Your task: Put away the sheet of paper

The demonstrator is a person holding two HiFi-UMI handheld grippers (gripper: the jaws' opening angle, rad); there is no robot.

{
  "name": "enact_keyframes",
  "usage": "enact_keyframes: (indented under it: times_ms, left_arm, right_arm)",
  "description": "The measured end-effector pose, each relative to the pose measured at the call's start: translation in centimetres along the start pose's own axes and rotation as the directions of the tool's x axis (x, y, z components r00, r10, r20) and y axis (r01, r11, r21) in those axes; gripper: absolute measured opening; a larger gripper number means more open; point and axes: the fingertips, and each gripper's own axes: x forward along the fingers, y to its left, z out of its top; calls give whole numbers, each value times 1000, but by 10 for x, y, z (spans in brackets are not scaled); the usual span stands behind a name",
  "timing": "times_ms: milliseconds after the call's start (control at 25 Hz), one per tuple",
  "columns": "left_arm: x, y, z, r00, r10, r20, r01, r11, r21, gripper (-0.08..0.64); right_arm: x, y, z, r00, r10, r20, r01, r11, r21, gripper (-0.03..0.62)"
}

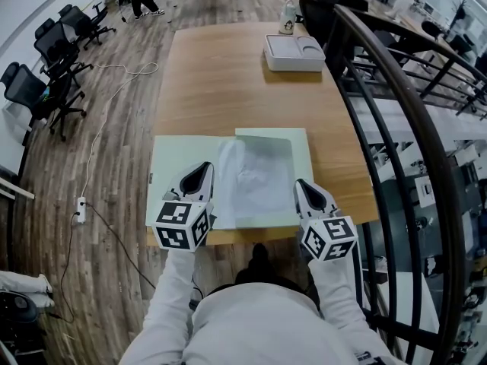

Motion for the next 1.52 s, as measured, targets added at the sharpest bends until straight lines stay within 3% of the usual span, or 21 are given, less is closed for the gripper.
enact_keyframes:
  times_ms: [280, 600, 1520]
  left_arm:
    - [-18, 1, 5, 998, 26, 51, -28, 999, 40, 18]
    - [-33, 0, 6, 995, 13, 100, -17, 999, 33, 18]
    - [-48, 3, -9, 994, 30, 106, -30, 1000, -1, 18]
  right_arm:
    - [-1, 4, 3, 1000, 4, 1, -4, 1000, -10, 28]
    - [-4, 8, 3, 1000, -3, 9, 4, 1000, -23, 26]
    - [-8, 6, 3, 999, -32, 3, 32, 997, -65, 26]
